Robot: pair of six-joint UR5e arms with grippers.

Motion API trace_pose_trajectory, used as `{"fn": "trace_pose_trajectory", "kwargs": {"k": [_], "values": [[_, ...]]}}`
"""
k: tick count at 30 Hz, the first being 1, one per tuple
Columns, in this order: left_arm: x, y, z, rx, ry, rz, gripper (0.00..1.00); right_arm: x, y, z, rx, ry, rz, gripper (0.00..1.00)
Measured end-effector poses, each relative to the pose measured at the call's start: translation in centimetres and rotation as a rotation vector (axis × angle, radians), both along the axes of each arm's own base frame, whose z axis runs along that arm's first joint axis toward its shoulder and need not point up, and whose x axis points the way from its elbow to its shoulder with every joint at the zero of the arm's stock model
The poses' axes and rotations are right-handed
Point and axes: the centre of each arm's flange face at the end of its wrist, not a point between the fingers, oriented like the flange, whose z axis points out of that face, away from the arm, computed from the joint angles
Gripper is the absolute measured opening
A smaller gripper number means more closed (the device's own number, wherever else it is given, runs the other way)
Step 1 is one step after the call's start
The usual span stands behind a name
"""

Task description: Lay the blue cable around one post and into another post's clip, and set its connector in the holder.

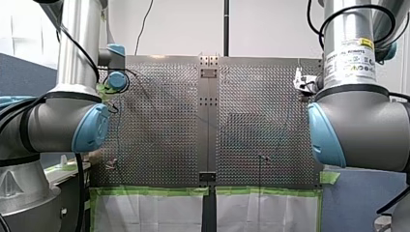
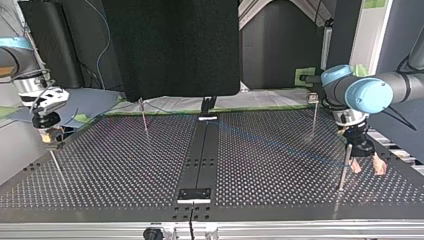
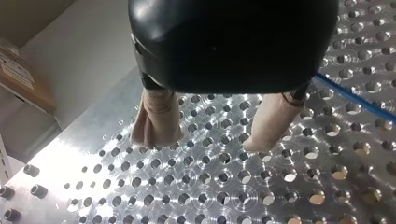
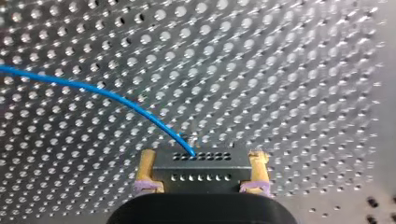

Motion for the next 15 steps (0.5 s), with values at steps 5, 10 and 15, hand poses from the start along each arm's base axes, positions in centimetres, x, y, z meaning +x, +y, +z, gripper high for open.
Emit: {"fn": "trace_pose_trajectory", "kwargs": {"k": [5, 10, 15], "values": [[0.0, 0.0, 0.0, 0.0, -0.002, -0.001, 1.0, 0.0, -0.9, -2.8, 0.007, 0.003, -0.003, 0.0], [0.0, 0.2, 0.1, 0.0, -0.003, 0.002, 1.0, -0.5, -1.7, -3.5, -0.015, -0.007, -0.01, 0.0], [0.1, 0.5, 0.1, 0.001, -0.006, 0.005, 1.0, -1.0, -2.3, -3.1, -0.059, -0.011, -0.004, 0.0]]}}
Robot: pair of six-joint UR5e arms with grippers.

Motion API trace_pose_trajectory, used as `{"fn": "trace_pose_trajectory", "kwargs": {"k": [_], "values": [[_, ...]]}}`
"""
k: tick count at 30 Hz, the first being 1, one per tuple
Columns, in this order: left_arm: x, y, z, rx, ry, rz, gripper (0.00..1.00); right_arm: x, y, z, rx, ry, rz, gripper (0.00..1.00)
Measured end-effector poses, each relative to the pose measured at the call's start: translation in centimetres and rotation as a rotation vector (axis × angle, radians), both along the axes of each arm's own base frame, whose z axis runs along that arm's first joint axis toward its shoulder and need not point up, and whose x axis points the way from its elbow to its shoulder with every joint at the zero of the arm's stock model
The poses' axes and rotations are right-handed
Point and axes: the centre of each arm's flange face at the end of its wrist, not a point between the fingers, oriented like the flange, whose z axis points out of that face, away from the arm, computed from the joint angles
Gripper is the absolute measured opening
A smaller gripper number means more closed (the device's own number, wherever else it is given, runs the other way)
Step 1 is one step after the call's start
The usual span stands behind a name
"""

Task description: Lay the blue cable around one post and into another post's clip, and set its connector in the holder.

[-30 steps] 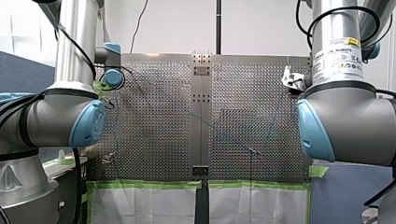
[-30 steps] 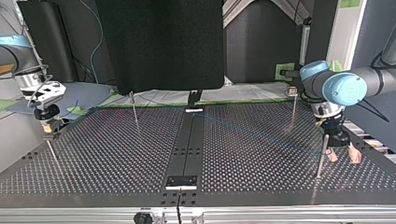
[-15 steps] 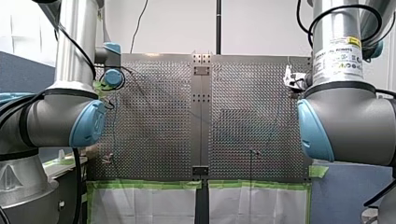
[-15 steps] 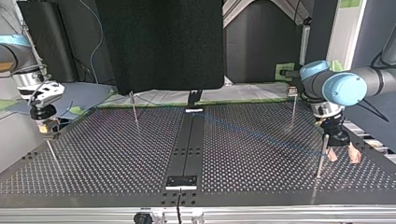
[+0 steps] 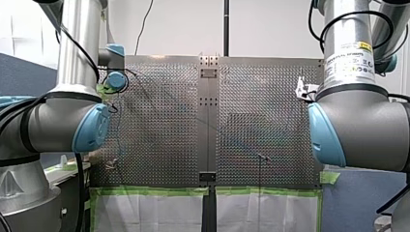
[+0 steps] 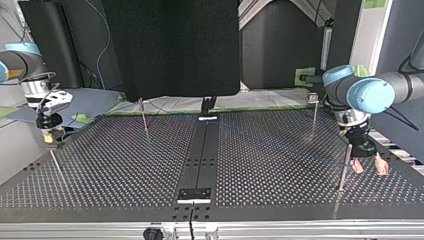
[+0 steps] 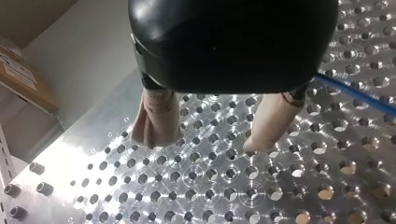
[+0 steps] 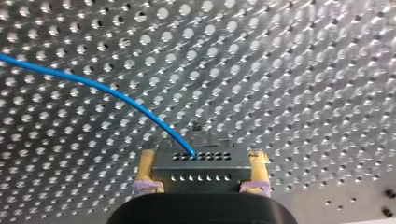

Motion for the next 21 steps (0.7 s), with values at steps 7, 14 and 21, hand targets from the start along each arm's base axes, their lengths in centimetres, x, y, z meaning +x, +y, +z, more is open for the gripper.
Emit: {"fn": "trace_pose_trajectory", "kwargs": {"k": [7, 14, 21], "values": [[0.0, 0.2, 0.0, 0.0, -0.002, 0.002, 1.0, -0.4, -0.5, 0.6, -0.035, 0.006, 0.024, 0.0], [0.1, 0.2, 0.1, 0.002, -0.004, -0.001, 1.0, -1.4, -0.7, 0.2, -0.011, 0.005, 0.01, 0.0], [0.1, 0.2, 0.1, 0.004, -0.004, -0.002, 1.0, -1.9, -0.9, -0.7, 0.02, 0.009, 0.001, 0.0]]}}
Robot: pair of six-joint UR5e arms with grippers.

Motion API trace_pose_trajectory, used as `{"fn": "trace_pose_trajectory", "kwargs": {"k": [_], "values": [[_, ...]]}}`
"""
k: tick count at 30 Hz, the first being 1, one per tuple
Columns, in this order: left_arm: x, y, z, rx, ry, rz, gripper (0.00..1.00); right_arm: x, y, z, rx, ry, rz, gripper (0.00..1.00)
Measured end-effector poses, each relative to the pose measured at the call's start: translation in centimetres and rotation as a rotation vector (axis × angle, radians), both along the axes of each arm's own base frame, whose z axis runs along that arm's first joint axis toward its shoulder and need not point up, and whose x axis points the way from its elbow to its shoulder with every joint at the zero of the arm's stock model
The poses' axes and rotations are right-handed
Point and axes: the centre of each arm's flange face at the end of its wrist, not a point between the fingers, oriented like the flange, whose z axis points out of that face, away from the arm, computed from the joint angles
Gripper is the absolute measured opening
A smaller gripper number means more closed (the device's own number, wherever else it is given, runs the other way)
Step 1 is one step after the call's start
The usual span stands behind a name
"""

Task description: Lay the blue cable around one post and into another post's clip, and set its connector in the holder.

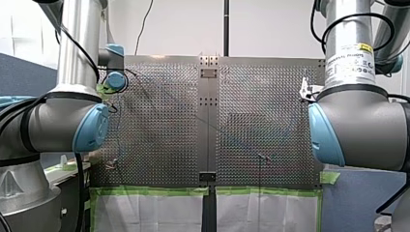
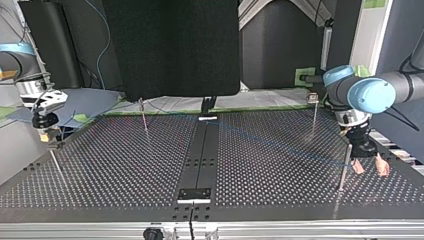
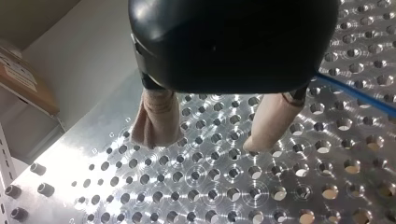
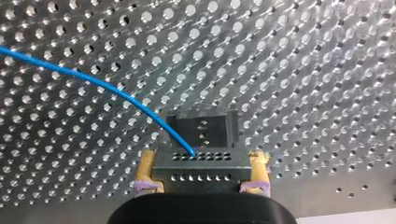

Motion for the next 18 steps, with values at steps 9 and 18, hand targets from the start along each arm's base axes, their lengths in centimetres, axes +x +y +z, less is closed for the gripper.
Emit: {"fn": "trace_pose_trajectory", "kwargs": {"k": [9, 18], "values": [[0.0, 0.0, 0.0, 0.0, 0.002, 0.001, 1.0, -0.3, -1.5, -1.4, 0.012, 0.035, -0.001, 0.0], [0.0, 0.1, 0.0, 0.0, 0.003, 0.002, 1.0, 0.4, -2.1, -0.5, -0.023, 0.049, 0.029, 0.0]]}}
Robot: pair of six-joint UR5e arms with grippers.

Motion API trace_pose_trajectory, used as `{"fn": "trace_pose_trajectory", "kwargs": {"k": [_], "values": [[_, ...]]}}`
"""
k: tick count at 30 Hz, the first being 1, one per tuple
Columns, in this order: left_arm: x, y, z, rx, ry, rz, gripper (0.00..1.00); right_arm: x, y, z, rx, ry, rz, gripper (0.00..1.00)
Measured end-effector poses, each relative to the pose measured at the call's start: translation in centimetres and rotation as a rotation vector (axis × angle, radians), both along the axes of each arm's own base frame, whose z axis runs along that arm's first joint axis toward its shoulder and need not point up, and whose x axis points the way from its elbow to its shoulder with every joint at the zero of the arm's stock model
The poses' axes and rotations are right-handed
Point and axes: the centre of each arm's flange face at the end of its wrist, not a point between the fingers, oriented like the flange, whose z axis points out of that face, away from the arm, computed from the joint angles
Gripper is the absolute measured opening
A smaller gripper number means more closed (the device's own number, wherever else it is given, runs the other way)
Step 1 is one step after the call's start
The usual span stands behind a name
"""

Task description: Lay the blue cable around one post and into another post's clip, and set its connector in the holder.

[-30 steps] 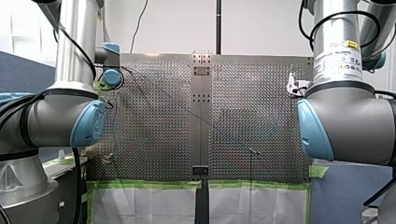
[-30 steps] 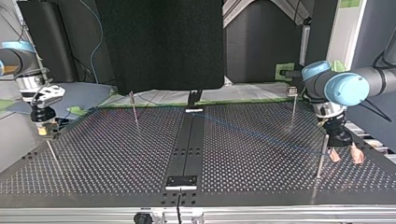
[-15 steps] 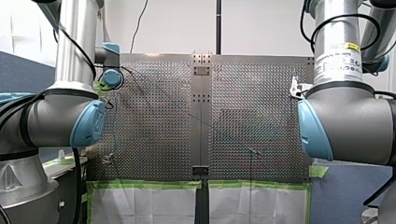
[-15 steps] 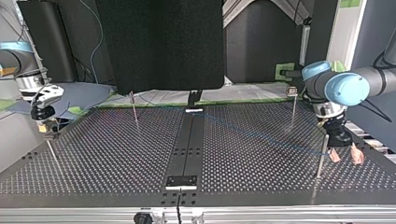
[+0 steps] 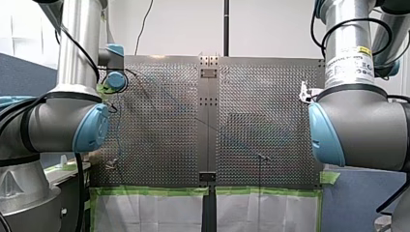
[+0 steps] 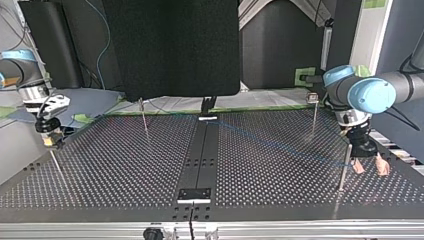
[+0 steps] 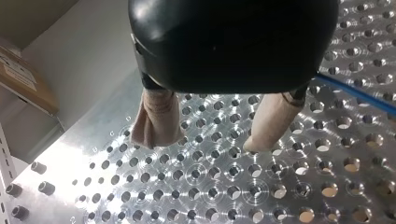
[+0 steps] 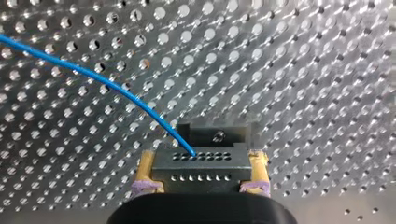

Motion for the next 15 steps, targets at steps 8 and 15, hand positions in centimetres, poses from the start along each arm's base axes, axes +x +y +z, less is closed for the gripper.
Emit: {"fn": "trace_pose_trajectory", "kwargs": {"k": [8, 15], "values": [[0.01, 0.03, -0.01, 0.0, -0.001, 0.0, 1.0, 0.31, -0.24, 0.41, -0.02, -0.001, 0.014, 0.0], [0.02, 0.05, 0.0, 0.001, -0.001, 0.001, 1.0, 0.11, -0.43, 0.49, -0.031, -0.003, 0.012, 0.0]]}}
